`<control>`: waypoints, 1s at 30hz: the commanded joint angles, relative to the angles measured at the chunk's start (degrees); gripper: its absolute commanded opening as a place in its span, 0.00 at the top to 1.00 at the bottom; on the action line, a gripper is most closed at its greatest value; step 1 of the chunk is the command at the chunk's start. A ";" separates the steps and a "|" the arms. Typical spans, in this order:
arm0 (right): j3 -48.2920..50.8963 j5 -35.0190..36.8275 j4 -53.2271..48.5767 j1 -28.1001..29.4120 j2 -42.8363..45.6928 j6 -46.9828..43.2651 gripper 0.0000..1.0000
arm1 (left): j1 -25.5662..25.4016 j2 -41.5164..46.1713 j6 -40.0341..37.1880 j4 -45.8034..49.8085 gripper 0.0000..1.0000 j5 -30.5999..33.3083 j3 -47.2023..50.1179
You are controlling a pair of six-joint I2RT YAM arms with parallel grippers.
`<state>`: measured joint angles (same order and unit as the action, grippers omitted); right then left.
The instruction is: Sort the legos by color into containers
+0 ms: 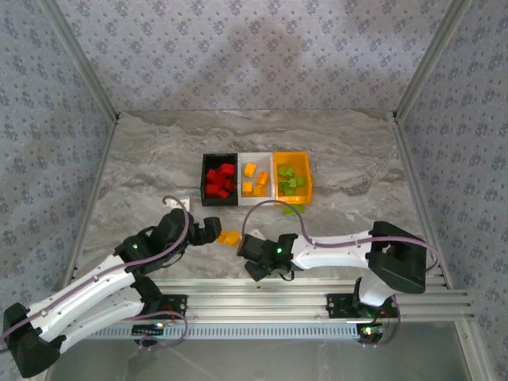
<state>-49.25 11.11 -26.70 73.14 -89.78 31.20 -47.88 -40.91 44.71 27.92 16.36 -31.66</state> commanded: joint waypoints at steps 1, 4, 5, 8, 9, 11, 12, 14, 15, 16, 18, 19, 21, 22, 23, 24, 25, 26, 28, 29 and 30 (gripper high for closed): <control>-1.46 2.19 -4.96 0.94 -1.51 0.60 0.39 | 0.65 0.98 0.55 1.33 0.01 1.40 0.46; -1.37 2.83 -6.12 1.37 -2.07 1.14 0.42 | 0.86 1.00 0.48 1.25 0.00 1.14 0.59; -1.35 2.86 -6.40 1.55 -2.07 1.10 0.43 | 0.91 1.00 0.47 1.29 0.01 1.15 0.63; -1.28 3.03 -6.70 2.16 -2.47 1.07 0.46 | 1.18 1.00 0.59 1.60 0.01 1.22 0.63; -1.28 3.04 -6.57 2.18 -2.72 1.18 0.48 | 1.25 1.00 0.59 1.69 0.01 1.22 0.63; -1.11 3.00 -6.44 2.18 -3.24 1.61 0.52 | 1.34 1.01 0.62 1.60 0.01 1.14 0.63; -1.11 2.93 -6.36 2.17 -3.46 1.75 0.56 | 1.38 0.99 0.58 1.48 0.00 1.20 0.61; -0.77 3.44 -6.11 2.13 -3.25 2.18 0.62 | 1.46 1.00 0.38 1.35 0.00 0.99 0.68; -0.46 3.88 -5.79 1.96 -2.77 2.19 0.64 | 1.42 1.00 0.50 1.50 0.00 1.03 0.54; -0.25 4.48 -5.53 1.68 -2.05 2.13 0.67 | 1.43 1.01 0.56 1.68 0.01 1.05 0.46; 0.03 5.76 -5.36 1.16 -0.21 2.00 0.70 | 1.45 1.01 0.54 1.64 0.00 0.88 0.34; 0.12 6.52 -5.29 0.84 0.97 1.79 0.71 | 1.55 1.00 0.73 1.91 0.00 1.08 0.13; 0.30 7.55 -5.29 -0.29 3.61 1.36 0.72 | 1.55 0.92 0.80 2.04 0.00 1.09 -0.02; 0.36 7.97 -5.37 -1.16 5.10 0.99 0.72 | 1.55 0.92 0.75 2.11 0.00 1.13 -0.17; 0.31 8.17 -5.32 -1.98 6.38 0.60 0.73 | 1.64 1.01 0.79 2.20 0.00 1.29 -0.24; 0.39 8.29 -5.22 -3.18 8.01 0.11 0.73 | 1.65 1.05 0.73 2.13 0.00 1.39 -0.24; 0.31 8.31 -5.05 -4.58 9.60 -0.61 0.73 | 1.64 1.16 0.60 2.00 0.01 1.40 -0.17; 0.07 8.17 -4.80 -6.00 10.83 -1.22 0.73 | 1.70 1.26 0.55 1.88 0.00 1.42 -0.16; -0.85 6.87 -3.29 -9.62 13.40 -2.71 0.73 | 1.72 1.54 0.15 1.61 0.00 1.49 -0.16; -1.33 5.80 -2.08 -11.46 14.15 -3.45 0.73 | 1.73 1.62 0.12 1.60 0.00 1.60 -0.18; -2.34 4.78 -0.82 -13.29 14.54 -4.15 0.74 | 1.82 1.78 0.03 1.69 0.00 1.86 -0.24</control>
<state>-49.36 16.56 -29.69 63.31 -77.08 30.04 -46.48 -40.21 44.69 28.80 16.58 -31.53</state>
